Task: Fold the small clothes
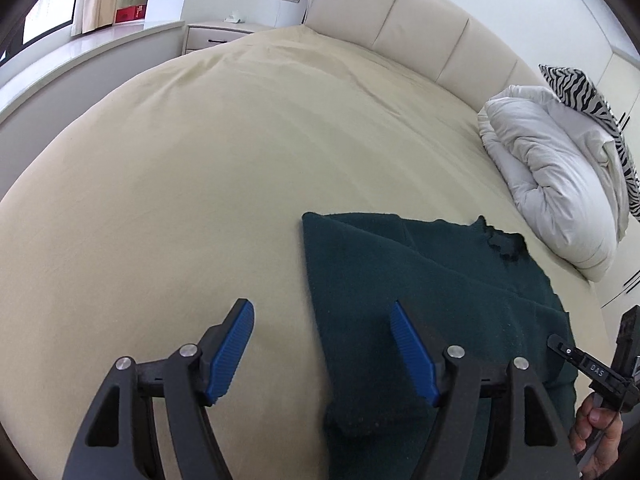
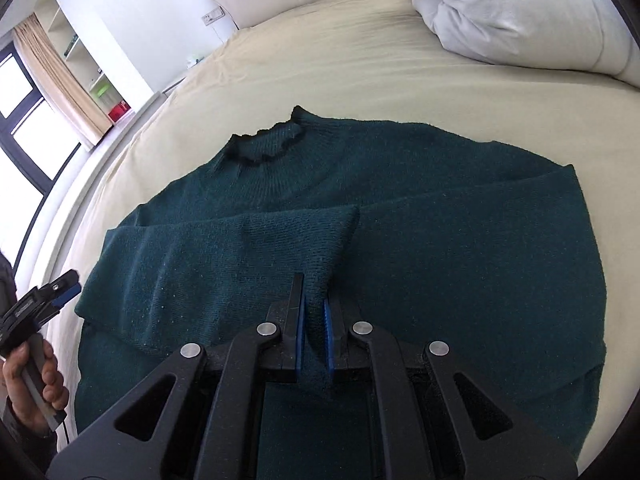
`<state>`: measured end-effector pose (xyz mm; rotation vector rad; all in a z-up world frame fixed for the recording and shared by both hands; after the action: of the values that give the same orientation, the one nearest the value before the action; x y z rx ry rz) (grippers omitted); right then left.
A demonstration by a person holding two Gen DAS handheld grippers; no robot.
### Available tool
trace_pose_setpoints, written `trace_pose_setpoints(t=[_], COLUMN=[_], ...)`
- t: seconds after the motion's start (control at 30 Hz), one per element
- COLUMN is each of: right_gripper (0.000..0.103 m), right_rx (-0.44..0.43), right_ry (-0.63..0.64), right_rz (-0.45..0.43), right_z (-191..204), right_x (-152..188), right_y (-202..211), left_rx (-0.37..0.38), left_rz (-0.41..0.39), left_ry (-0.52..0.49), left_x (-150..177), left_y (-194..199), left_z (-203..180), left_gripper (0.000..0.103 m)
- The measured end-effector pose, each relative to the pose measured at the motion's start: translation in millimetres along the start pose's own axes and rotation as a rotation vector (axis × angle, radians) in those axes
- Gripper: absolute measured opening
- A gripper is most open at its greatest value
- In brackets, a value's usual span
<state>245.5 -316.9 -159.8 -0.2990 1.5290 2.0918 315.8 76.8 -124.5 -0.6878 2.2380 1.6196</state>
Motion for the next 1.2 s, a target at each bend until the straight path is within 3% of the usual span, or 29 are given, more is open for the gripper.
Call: trace_pose_setpoints(t=[0.07,0.13,0.2,0.27,0.5,0.63,0.7,0.77,0.83,0.87,0.93,0.97,1.0,1.07,1.13,1.2], right_gripper=[0.006,0.006,0.006,0.006,0.006,0.005,0.007,0.011,0.012,0.016,0.034,0.047,0.047,0.047,0.039,0.010], right_rx=[0.005,0.015,0.016,0.018,0.041,-0.032,-0.022,-0.051,-0.101,-0.120,-0.148,-0.155,-0.152,-0.063,0.001,0.020], right_ry=[0.008,0.009,-0.004,-0.030,-0.058,-0.148,-0.130,-0.159,-0.200,-0.216,-0.219,-0.210,-0.186,-0.086,-0.033,-0.057], right_rz=[0.011,0.017,0.020,0.016,0.034,0.028,0.027,0.032,0.031,0.026,0.019,0.023,0.035,0.086,0.087,0.092], right_z=[3,8,4,0,-7,-25,-21,-21,-25,-25,-21,-16,-10,5,13,8], right_x=[0,2,1,1,0,5,6,6,6,6,9,12,14,21,24,22], right_y=[-5,-3,-1,5,-1,-9,-5,3,12,16,22,22,20,8,5,6], left_rx=[-0.008,-0.040,-0.041,-0.054,-0.054,-0.021,-0.002,0.019,0.046,0.049,0.043,0.031,0.023,0.029,0.040,0.050], left_rz=[0.026,0.029,0.031,0.019,0.013,0.005,0.004,0.005,0.006,0.012,0.041,0.055,0.061,0.063,0.071,0.080], left_ry=[-0.003,-0.031,-0.059,-0.092,-0.133,-0.120,-0.098,-0.076,-0.084,-0.096,-0.121,-0.131,-0.136,-0.122,-0.115,-0.116], left_x=[-3,-2,1,5,7,5,6,10,16,20,26,28,30,30,29,30], left_y=[-13,-19,-21,-20,-23,-20,-12,0,10,12,11,8,5,4,6,7], left_z=[-1,-6,-11,-14,-8,-6,-2,1,-1,-3,-7,-7,-7,-3,-2,-2], left_gripper=[0.061,0.038,0.023,0.016,0.012,0.014,0.017,0.027,0.045,0.046,0.046,0.046,0.046,0.042,0.029,0.022])
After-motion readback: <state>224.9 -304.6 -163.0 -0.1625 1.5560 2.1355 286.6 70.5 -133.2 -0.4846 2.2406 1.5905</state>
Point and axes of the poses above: each gripper's, at about its wrist camera, not at the fingertips, and y roughly against the way its jaws point, z to its left, x to its underside, the point moved 2 cm from there along -y, roughly the way its jaws point, and after that the axes turned 4 degrees about z, right-handed, at the moved point
